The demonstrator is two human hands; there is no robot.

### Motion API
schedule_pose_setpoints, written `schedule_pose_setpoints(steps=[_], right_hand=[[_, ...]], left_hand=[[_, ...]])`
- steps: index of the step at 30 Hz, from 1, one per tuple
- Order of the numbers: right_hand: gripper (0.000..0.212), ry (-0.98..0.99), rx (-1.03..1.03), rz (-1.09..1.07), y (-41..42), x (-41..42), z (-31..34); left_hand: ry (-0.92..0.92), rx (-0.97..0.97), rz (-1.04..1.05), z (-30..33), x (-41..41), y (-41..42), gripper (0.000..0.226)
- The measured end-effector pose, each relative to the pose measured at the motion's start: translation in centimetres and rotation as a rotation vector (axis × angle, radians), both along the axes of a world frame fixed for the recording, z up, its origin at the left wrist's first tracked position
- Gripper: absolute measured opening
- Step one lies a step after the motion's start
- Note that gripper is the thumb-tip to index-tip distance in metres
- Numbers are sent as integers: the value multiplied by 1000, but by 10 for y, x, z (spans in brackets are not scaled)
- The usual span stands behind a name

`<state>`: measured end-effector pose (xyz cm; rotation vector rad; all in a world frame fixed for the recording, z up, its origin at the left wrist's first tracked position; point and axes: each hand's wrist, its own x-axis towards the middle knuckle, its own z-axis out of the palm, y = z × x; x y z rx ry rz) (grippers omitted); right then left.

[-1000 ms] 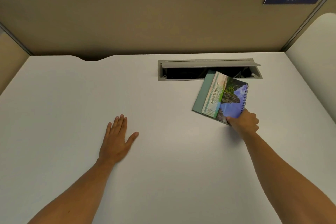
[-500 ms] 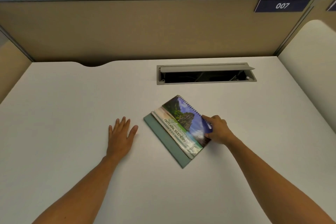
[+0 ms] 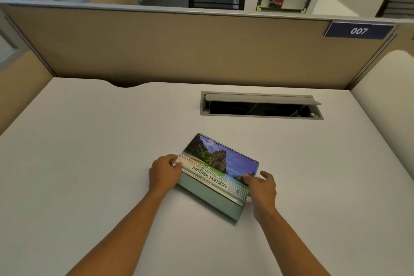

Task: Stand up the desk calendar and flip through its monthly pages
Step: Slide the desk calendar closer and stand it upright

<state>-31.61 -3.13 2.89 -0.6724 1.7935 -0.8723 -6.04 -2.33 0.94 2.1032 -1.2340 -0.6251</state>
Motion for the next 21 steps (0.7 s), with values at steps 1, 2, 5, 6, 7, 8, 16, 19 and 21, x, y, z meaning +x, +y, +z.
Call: schedule_pose_setpoints(steps=[1,2,5,6,7,8,16,19,21], right_hand=[[62,-29,5,-12,-4,0,0],[62,-56,8,-14,-8,1,0],[57,-159,-13,-22,-21,11,4],[52,-178,-33,-4,-26,16,7],[47,-190,-57,21,-32,22,11],[44,-203,-84,50,-38,30,15],[44,-198,-402,308,-103,92,55],[46,-148,-538,371,-122,113,65],[49,-125,-614,387,-132,124,65]], left_hand=[[72,2,13,2,4,-1,29],[147,7,10,5,9,-2,29],[311,-9,8,14,28,-7,32],[353,-31,22,18,35,-8,33],[393,-62,40,23,41,-10,33],[427,-103,57,27,48,-11,33],[491,-373,22,48,100,-17,40],[463,-404,28,48,114,-26,40],[441,-415,30,45,118,-31,38]])
